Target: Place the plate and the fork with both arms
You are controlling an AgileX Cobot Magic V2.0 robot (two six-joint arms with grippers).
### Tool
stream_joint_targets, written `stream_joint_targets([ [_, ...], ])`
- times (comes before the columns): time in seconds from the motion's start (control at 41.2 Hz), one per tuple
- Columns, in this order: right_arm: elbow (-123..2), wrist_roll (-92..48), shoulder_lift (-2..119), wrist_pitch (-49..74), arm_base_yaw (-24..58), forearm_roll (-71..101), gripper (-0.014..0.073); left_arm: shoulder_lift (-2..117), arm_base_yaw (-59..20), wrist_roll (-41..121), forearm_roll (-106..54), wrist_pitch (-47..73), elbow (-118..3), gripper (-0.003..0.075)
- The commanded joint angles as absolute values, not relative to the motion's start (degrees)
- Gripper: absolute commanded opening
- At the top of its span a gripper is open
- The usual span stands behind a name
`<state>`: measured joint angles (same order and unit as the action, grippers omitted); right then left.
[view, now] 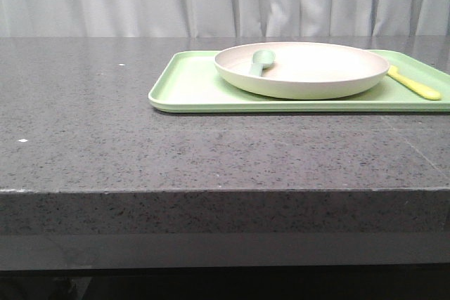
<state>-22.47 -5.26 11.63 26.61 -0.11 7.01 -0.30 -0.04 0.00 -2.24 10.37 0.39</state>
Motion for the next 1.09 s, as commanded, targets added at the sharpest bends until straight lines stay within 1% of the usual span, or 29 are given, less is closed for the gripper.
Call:
stream_joint_targets([
  [0.0,-24.00,-5.72,12.16,22.73,-0.25,6.77,-0.0064,-1.59,0.04,-0.40,-2.80,5.22,0.48,-0.0018],
  [0.85,-23.91,-5.72,12.16,22.39,-0.25,6.37,-0.0064,-1.59,0.04,-0.40,-2.80,5.22,0.48,-0.0018],
  [0.971,-21.24,-5.72,11.63,18.35,0.26,6.31,-0.0064,-1.59,0.04,-0.40,-2.80,5.22,0.48,-0.0018],
  [1.069,-16.28,-5.72,10.19,13.66,1.73,6.31,-0.0064,-1.59,0.04,-0.40,-2.80,5.22,0.48,-0.0018],
])
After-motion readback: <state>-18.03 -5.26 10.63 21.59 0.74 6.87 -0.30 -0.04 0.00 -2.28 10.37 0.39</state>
